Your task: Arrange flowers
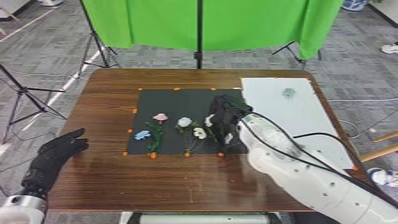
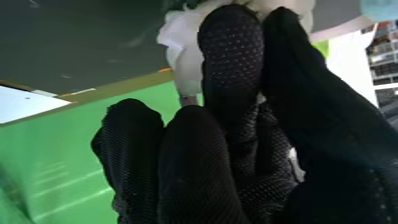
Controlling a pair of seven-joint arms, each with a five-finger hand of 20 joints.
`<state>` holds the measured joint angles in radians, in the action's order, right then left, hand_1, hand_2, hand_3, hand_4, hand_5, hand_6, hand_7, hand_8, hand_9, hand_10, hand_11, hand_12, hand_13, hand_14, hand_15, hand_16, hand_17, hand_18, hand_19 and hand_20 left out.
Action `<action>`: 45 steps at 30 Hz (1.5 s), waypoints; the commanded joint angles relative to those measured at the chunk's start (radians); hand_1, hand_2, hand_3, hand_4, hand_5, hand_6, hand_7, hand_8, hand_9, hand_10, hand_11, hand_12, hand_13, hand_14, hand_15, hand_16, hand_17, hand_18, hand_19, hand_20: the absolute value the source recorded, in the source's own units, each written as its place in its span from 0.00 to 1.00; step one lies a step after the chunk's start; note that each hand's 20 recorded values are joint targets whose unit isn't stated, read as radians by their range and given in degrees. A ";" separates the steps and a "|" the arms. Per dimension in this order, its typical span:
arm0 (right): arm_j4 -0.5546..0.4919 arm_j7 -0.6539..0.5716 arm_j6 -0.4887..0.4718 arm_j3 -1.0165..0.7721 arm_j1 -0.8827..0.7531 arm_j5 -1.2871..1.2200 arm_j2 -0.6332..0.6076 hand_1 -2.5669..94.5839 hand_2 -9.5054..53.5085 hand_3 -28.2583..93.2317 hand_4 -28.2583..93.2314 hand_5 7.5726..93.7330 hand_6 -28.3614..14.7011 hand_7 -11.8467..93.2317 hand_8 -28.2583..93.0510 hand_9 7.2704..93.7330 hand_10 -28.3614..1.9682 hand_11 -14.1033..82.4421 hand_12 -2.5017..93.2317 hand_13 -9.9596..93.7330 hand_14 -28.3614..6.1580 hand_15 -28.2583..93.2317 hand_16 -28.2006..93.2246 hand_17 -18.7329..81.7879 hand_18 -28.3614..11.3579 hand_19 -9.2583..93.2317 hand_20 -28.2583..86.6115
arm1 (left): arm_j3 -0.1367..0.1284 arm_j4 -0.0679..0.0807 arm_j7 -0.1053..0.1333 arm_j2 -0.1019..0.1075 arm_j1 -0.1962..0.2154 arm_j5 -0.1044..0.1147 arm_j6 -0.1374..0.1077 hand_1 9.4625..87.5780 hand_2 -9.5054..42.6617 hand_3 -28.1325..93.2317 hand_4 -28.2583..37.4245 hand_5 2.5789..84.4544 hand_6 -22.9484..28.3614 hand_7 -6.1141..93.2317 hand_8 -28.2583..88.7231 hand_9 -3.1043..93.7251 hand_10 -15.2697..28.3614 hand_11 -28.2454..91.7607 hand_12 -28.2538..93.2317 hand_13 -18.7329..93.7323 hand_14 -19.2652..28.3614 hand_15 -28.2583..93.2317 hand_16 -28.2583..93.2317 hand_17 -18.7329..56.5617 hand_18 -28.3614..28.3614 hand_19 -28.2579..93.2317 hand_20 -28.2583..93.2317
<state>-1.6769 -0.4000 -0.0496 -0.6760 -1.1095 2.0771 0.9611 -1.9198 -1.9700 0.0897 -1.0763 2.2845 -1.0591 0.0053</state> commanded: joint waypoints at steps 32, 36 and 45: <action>0.292 -0.251 -0.034 -0.098 0.214 0.117 -0.096 0.13 0.03 0.69 0.15 0.37 0.53 0.14 0.21 0.64 0.24 0.36 0.33 0.83 0.45 0.83 0.55 0.77 0.19 1.00 0.87 | -0.004 0.010 -0.006 0.014 -0.010 -0.003 0.025 0.23 0.07 0.78 0.16 0.48 0.55 0.15 0.20 0.46 0.67 0.39 0.35 0.47 0.80 0.38 0.26 0.30 0.76 0.29 0.37; 0.389 -0.250 -0.039 -0.050 0.248 0.132 -0.072 0.13 0.03 0.69 0.15 0.38 0.55 0.15 0.21 0.64 0.24 0.36 0.34 0.83 0.45 0.83 0.55 0.77 0.19 1.00 0.86 | -0.011 0.006 -0.006 0.007 0.000 -0.003 0.022 0.23 0.07 0.78 0.16 0.48 0.55 0.15 0.20 0.46 0.67 0.39 0.35 0.47 0.80 0.38 0.26 0.30 0.76 0.29 0.37; 0.472 -0.272 -0.038 -0.007 0.250 0.165 -0.049 0.23 0.00 0.72 0.15 0.47 0.62 0.19 0.19 0.73 0.33 0.41 0.34 0.88 0.57 0.83 0.54 0.80 0.23 1.00 0.86 | -0.002 0.009 -0.012 0.006 -0.009 -0.004 0.026 0.23 0.07 0.78 0.16 0.48 0.55 0.15 0.20 0.46 0.67 0.39 0.35 0.47 0.80 0.38 0.26 0.30 0.76 0.29 0.37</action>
<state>-1.2109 -0.6567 -0.1182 -0.7058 -0.8367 2.2076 0.9000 -1.9263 -1.9660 0.0905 -1.0620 2.2730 -1.0591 0.0185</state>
